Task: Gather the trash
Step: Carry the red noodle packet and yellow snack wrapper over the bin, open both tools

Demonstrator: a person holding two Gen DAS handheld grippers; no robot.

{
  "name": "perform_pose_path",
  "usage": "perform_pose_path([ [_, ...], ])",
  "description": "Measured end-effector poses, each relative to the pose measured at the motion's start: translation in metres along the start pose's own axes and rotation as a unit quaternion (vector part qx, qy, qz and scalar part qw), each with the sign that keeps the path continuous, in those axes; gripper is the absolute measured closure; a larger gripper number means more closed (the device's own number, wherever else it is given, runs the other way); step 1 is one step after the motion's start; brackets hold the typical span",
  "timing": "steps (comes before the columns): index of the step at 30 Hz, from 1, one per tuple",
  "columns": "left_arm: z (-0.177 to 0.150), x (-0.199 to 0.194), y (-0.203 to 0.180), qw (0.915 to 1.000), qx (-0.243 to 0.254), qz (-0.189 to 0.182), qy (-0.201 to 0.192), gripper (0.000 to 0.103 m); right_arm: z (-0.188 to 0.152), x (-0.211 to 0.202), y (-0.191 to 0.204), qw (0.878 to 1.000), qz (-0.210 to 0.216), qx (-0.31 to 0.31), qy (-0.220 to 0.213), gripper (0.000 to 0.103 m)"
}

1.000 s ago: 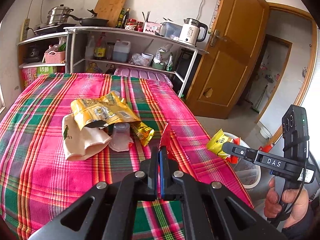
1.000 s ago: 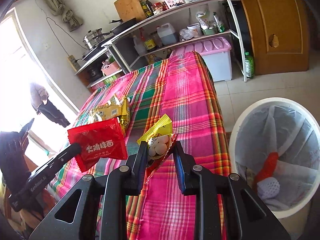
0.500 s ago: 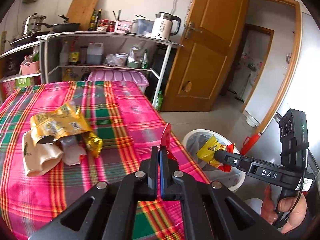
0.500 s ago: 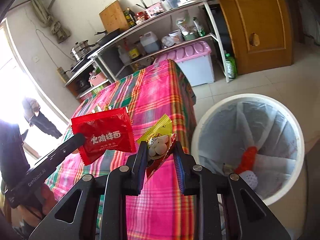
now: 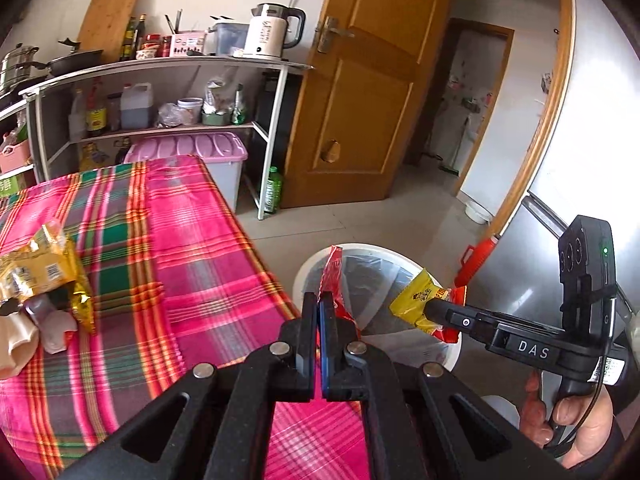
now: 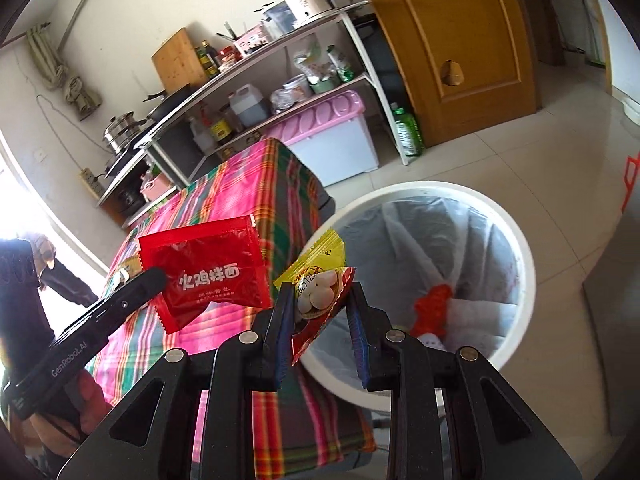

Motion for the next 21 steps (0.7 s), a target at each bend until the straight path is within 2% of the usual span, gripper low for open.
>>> perform_pose_path([
  [8,-0.007,0.023,-0.019,0.9996,0.014,-0.012,0.022,0.102,-0.004,0.001,-0.025,1.000,-0.015,0.023,0.005,0.076],
  [21,-0.019,0.059,-0.029,0.9976,0.014,-0.015,0.067,0.101,-0.014,0.013,-0.054,0.998,-0.033,0.049,0.030,0.075],
])
Point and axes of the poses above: each gripper's, at about its wrist camera, not at the fingertips, and x roughly the way its jaws point, y to its left, z to its top, the point moved 4 cm from there along x, roughly the way its jaws point, and after that the axes turned 8 degrees about -x, right-handed, at the moved point
